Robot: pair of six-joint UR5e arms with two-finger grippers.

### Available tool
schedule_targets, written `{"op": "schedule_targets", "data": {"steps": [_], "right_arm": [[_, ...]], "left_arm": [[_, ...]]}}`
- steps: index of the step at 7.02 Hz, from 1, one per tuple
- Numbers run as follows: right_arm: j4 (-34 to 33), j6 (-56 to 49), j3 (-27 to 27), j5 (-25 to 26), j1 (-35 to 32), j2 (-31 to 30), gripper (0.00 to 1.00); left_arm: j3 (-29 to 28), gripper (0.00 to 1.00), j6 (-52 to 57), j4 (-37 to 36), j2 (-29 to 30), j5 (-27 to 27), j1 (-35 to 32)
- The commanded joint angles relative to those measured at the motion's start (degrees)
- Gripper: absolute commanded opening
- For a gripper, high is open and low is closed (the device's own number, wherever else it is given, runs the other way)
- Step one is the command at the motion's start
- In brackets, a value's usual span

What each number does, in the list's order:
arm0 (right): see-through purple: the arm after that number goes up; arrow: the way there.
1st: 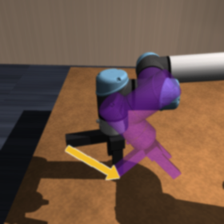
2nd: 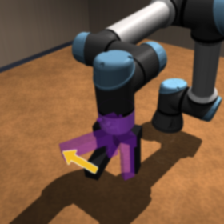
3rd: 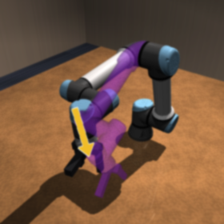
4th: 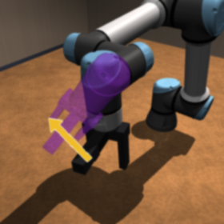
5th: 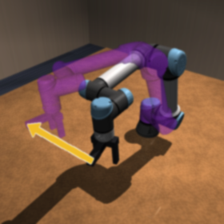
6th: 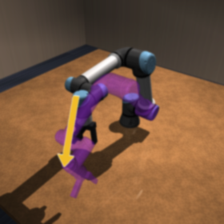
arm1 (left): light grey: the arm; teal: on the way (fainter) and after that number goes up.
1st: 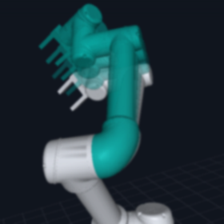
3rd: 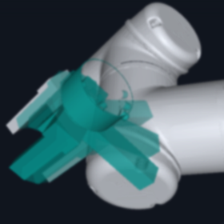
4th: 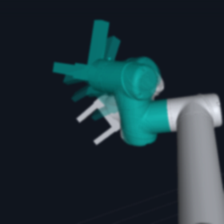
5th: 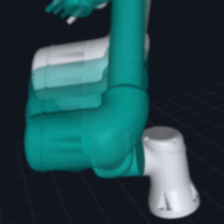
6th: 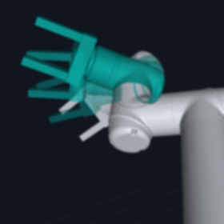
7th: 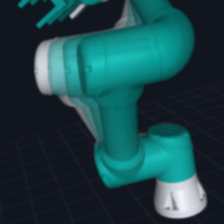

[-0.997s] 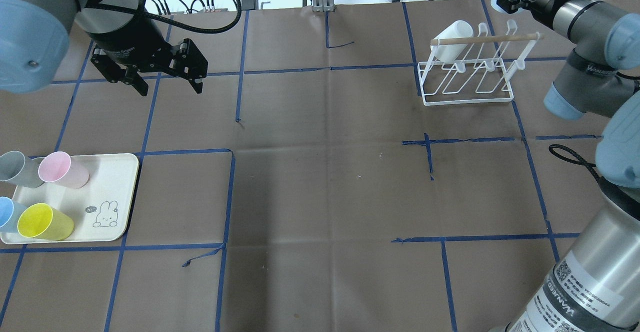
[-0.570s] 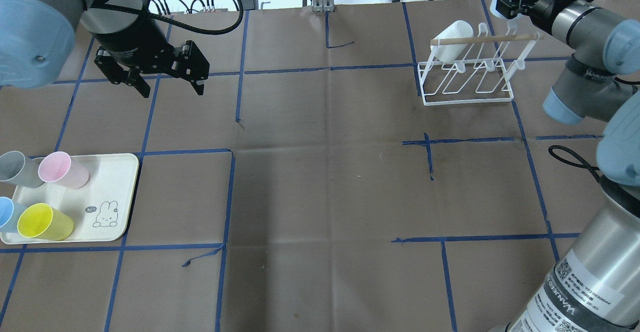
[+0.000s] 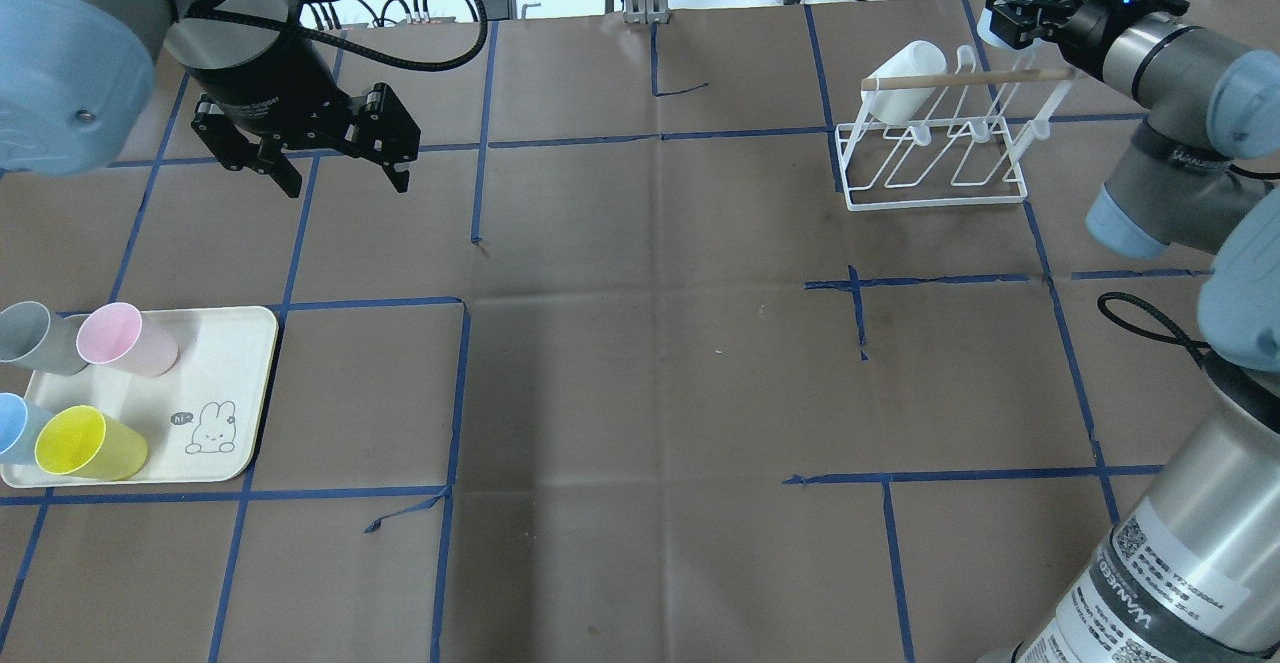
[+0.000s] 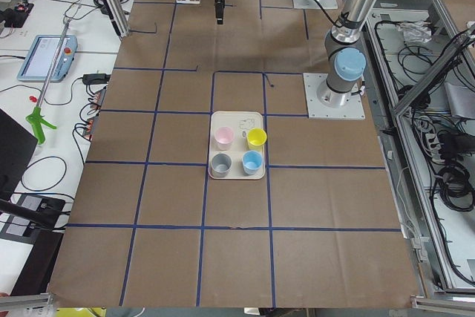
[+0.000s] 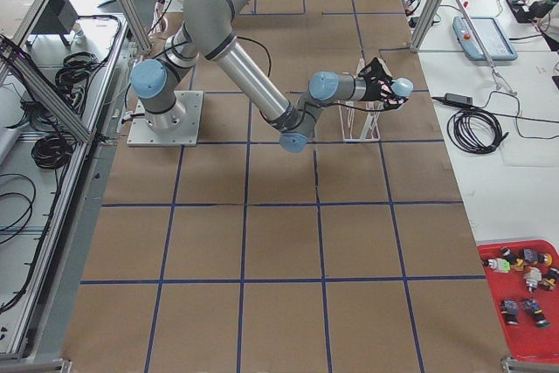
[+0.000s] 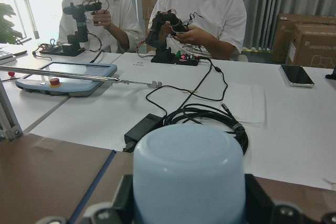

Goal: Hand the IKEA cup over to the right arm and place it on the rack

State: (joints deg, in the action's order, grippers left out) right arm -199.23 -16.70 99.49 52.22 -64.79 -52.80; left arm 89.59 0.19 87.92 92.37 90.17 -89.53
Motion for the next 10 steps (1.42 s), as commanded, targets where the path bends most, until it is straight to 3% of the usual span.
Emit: {"op": "schedule_targets", "data": {"steps": [1,4,5,6,7,8,10], "right_arm": [[0.07,0.00,0.09,-0.02,0.62,0.15,0.11],[0.16,0.00,1.50,-0.02,1.07,0.24,0.13],[0.16,0.00,1.50,-0.02,1.07,0.24,0.19],[0.16,0.00,1.50,0.07,1.07,0.16,0.45],[0.07,0.09,1.41,-0.01,1.07,0.16,0.80],[0.16,0.26,1.41,-0.02,0.98,0.16,0.99],[0.25,0.26,1.32,0.07,0.98,0.16,0.99]], "left_arm": [[-0.03,1.00,-0.01,-0.03,0.00,0.00,-0.03],[-0.03,1.00,-0.01,-0.20,0.09,-0.09,0.06],[-0.12,1.00,-0.01,-0.38,0.09,-0.17,-0.03],[-0.04,1.00,-0.01,-0.38,0.00,-0.17,0.06],[-0.03,1.00,-0.01,-0.38,0.00,-0.26,-0.03],[-0.03,1.00,-0.01,-0.47,0.00,-0.26,0.06],[-0.03,1.00,0.07,-0.55,0.00,-0.26,0.06]]}}
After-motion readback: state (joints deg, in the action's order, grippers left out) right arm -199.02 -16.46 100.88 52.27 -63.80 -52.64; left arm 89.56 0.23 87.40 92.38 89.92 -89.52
